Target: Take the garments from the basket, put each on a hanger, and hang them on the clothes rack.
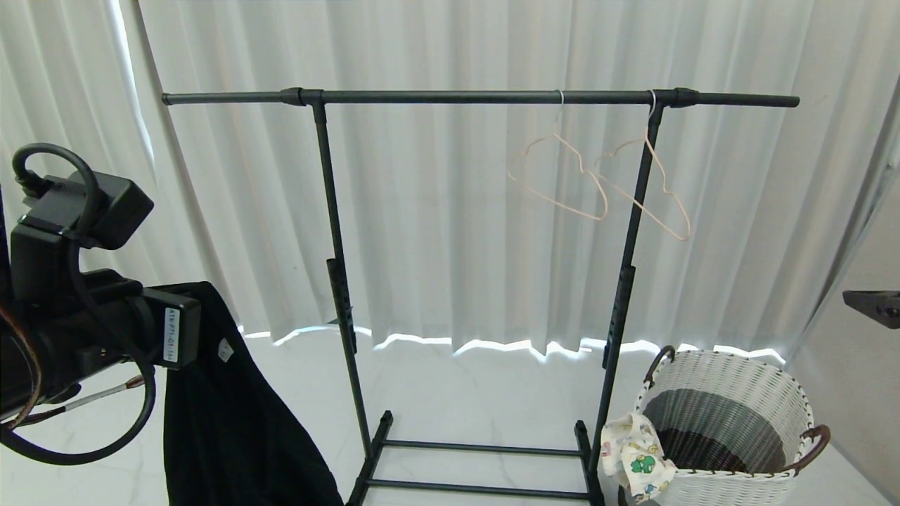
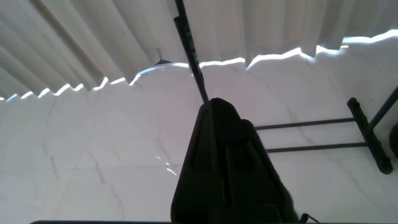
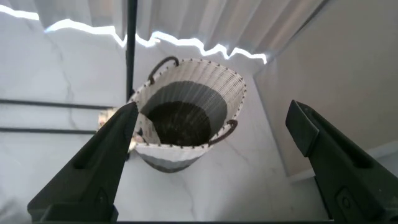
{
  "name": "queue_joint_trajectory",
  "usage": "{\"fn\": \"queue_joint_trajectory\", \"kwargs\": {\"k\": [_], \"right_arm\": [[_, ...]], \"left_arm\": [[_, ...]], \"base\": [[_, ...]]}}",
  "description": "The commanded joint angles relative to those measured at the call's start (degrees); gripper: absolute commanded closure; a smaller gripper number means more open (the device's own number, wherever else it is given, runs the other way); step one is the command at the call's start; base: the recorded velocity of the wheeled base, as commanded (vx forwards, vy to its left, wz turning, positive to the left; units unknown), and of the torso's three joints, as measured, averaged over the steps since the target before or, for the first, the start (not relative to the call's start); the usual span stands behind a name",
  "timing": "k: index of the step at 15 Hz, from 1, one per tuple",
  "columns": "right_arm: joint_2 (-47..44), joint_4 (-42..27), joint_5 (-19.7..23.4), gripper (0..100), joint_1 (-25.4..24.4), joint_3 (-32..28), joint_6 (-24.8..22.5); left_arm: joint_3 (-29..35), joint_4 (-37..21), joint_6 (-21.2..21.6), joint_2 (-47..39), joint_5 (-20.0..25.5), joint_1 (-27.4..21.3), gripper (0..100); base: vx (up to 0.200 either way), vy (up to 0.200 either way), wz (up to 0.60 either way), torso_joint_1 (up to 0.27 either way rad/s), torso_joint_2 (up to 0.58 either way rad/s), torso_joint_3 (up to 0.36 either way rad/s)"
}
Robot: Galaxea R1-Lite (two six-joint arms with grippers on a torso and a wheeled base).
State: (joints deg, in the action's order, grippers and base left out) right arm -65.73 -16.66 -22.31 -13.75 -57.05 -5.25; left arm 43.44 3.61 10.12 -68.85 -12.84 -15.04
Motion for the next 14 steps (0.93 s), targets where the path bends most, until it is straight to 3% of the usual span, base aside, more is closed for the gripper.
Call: {"fn": "queue_joint_trajectory", "kwargs": {"k": [1, 10, 14], "right_arm": [[-2.03, -0.03, 0.07, 0, -0.05, -1.48, 1.12], [-6.34, 0.14, 2.71, 0, 0.66, -4.74, 2.27], [-5.99, 2.60, 7.46, 0, 2.85, -4.56, 1.74]], "left_arm": [[-0.28, 0.00, -0.10, 0.12, -0.17, 0.45, 100], [-0.19, 0.08, 0.43, 0.21, -0.26, 0.72, 100], [-0.28, 0.08, 0.52, -0.14, -0.26, 0.72, 100]], "base": [[0.000, 0.000, 0.00, 0.193, -0.45, -0.290], [0.000, 0.000, 0.00, 0.199, -0.47, -0.282], [0.000, 0.000, 0.00, 0.167, -0.37, -0.205]]}}
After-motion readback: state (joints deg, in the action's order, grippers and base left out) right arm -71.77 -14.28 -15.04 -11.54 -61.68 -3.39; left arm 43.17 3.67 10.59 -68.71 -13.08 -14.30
